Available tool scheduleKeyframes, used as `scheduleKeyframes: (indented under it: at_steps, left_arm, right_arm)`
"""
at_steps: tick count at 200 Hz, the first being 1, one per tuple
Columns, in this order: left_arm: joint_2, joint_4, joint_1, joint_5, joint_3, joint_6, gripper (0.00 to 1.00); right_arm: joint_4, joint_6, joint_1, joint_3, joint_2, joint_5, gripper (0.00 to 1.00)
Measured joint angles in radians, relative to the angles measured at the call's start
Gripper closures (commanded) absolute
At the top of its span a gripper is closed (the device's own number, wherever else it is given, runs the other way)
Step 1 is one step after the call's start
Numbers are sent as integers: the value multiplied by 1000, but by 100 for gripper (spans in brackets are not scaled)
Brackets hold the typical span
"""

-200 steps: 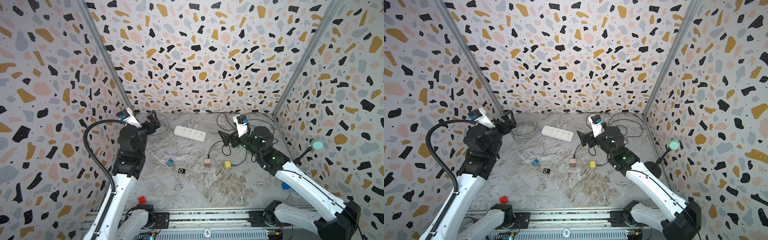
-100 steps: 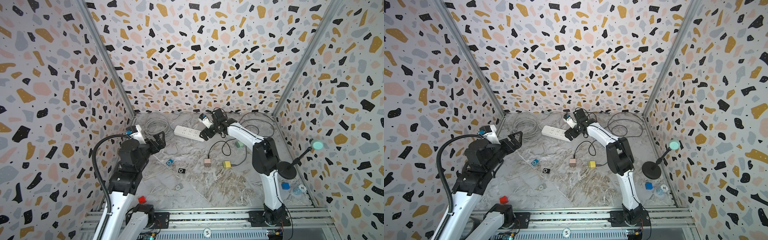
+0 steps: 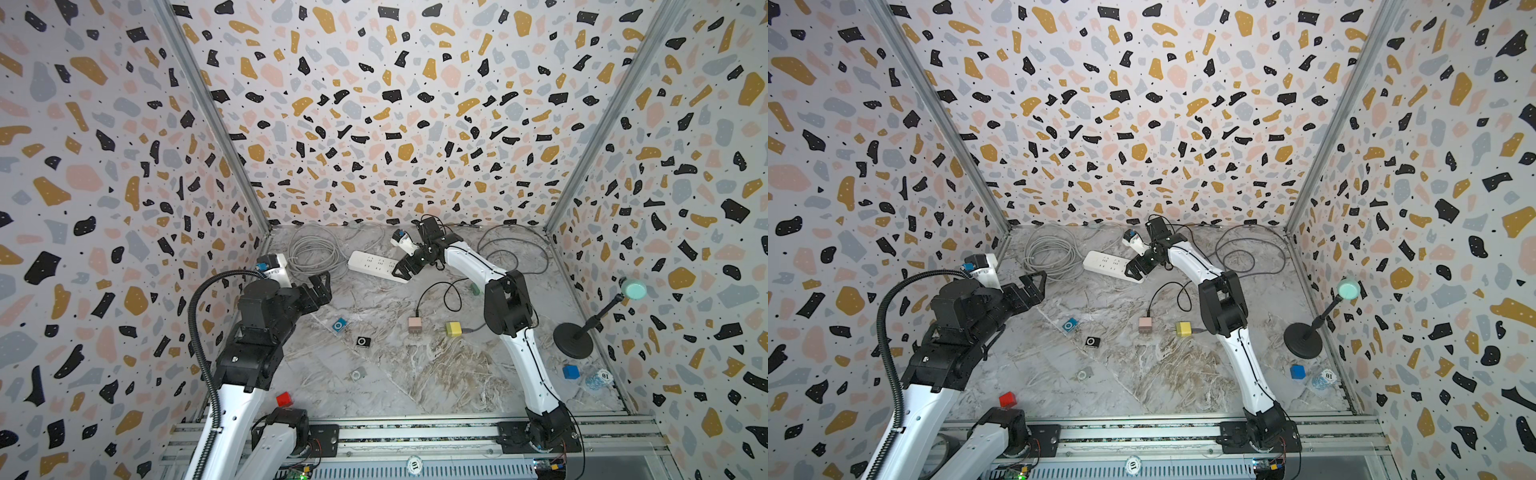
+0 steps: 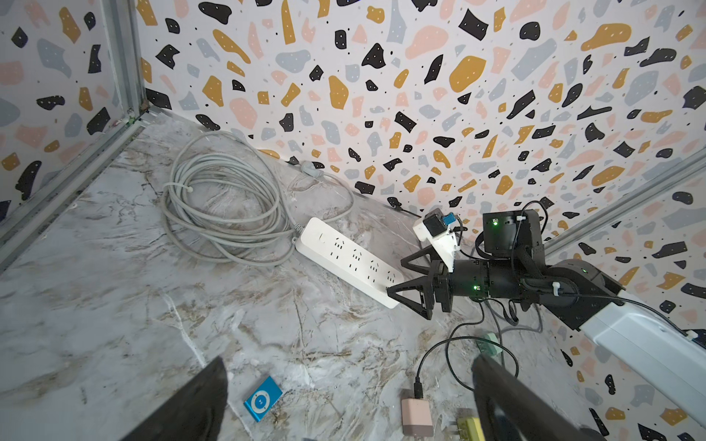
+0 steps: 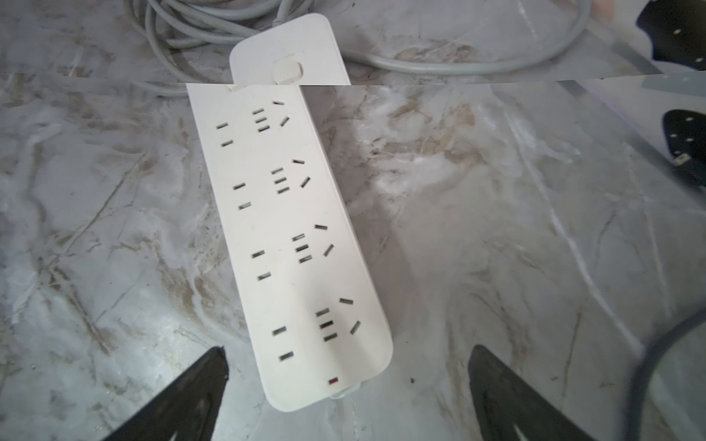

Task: Charge mp3
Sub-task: Adjust the socket at the center of the board.

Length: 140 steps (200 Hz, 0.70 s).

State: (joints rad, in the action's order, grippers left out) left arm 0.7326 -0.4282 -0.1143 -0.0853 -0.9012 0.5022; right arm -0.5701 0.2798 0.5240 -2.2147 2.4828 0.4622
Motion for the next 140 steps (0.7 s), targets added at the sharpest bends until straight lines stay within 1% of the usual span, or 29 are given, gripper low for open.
scheduleKeyframes:
  at_steps: [21, 50, 120, 132, 140]
  left_arm:
    - [8, 0, 0, 6, -1, -14, 0]
    - [27, -2, 0, 18, -21, -34, 0]
    - [49, -7, 0, 52, -44, -89, 0]
    - [55, -5, 0, 60, -50, -95, 0]
    - [59, -6, 0, 64, -55, -98, 0]
  right_arm:
    - [0, 0, 6, -6, 21, -2, 1]
    - [10, 3, 12, -54, 57, -32, 1]
    - [13, 42, 26, -60, 108, -88, 0]
    - [15, 44, 30, -66, 111, -90, 3]
    - [14, 47, 32, -66, 111, -93, 7]
